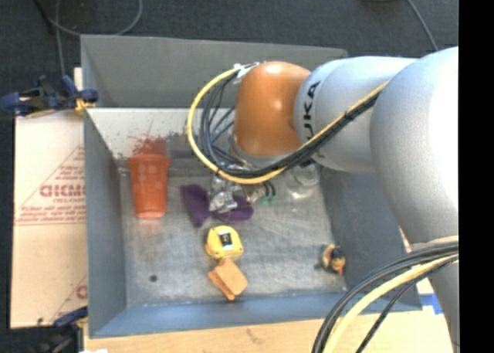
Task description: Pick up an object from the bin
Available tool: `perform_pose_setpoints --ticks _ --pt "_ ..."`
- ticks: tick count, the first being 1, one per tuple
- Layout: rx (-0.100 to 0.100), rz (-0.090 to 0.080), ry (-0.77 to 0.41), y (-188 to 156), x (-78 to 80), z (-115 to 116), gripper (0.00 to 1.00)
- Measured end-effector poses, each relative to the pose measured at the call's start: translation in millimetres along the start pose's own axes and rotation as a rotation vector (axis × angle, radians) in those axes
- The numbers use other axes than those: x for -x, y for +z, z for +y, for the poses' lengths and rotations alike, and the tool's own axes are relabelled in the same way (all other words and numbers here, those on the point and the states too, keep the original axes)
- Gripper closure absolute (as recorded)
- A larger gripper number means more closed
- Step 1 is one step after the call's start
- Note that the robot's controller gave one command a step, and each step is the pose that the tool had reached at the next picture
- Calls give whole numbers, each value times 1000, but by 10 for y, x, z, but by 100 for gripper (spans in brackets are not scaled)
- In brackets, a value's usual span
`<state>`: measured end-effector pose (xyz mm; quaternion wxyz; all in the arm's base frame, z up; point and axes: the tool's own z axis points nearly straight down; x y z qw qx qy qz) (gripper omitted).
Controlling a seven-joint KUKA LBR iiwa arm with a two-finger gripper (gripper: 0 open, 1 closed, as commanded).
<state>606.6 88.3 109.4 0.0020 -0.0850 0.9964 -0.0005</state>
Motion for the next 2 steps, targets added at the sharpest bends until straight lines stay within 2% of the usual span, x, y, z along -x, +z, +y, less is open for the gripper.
perform_pose_setpoints --ticks 1,2 --pt "0 0 0 0 0 0 100" --pt "1 7 -20 -486 -20 -93 100"
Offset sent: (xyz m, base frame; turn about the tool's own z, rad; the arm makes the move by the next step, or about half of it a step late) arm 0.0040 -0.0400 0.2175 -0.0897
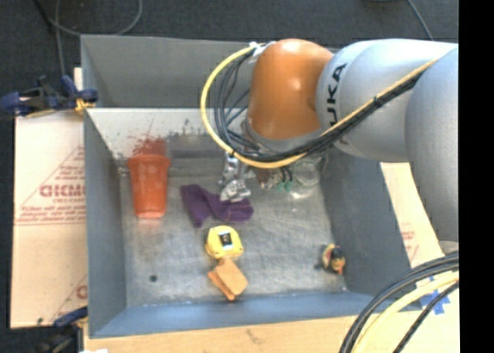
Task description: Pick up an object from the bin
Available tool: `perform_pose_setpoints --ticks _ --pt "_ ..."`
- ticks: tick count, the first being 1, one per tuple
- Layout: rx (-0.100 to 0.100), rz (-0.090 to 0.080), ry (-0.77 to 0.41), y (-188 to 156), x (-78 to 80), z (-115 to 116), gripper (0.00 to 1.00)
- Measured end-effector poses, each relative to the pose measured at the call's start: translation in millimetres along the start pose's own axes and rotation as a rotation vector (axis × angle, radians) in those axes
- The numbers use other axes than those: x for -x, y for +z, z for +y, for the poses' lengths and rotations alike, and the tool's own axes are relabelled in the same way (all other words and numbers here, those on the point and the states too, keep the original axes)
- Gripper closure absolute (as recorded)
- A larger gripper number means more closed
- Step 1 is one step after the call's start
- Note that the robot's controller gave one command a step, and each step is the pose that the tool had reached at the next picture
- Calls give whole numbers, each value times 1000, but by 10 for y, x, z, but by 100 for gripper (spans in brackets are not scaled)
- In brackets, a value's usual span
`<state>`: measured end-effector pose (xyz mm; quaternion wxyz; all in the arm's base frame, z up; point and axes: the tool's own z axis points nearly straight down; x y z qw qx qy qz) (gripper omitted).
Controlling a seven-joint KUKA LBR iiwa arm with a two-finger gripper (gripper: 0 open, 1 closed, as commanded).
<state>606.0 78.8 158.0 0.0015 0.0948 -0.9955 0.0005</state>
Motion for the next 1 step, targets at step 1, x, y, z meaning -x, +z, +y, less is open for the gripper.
perform_pose_setpoints --ticks 1 --pt "2 -7 68 503 337 7 0"
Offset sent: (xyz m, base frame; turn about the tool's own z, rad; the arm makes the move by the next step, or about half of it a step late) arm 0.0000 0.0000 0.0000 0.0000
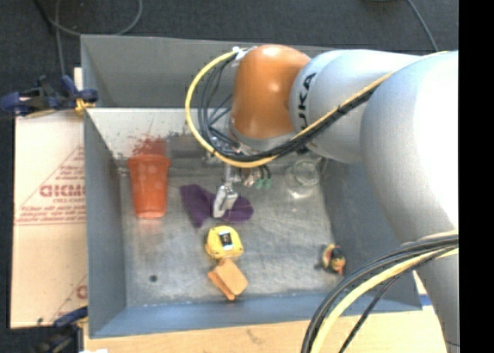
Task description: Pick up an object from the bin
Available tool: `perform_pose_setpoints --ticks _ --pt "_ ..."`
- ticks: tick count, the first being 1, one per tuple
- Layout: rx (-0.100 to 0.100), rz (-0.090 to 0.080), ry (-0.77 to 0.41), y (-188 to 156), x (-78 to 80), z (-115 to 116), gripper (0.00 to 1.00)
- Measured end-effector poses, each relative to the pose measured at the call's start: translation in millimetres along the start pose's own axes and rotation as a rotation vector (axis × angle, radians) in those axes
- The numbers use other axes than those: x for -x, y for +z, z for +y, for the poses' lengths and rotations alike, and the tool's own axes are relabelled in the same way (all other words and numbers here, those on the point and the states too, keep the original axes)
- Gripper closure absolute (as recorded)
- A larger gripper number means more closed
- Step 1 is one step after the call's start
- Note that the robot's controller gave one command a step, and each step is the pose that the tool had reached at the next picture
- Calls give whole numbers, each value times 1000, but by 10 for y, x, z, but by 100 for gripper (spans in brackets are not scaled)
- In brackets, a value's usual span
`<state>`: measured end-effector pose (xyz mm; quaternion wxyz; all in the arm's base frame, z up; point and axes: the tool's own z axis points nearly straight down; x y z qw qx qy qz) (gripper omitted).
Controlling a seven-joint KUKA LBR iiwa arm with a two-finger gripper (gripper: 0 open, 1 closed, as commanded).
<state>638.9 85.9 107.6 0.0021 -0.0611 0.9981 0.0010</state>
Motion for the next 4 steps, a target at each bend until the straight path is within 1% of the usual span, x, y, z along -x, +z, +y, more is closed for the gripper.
perform_pose_setpoints --ticks 1,2,3,4 --pt "0 -1 0 -7 1 1 0" --pt "-1 2 -87 279 13 -31 100" --pt "-1 1 -87 277 15 -31 100" --pt "-3 1 -96 6 11 -65 100"
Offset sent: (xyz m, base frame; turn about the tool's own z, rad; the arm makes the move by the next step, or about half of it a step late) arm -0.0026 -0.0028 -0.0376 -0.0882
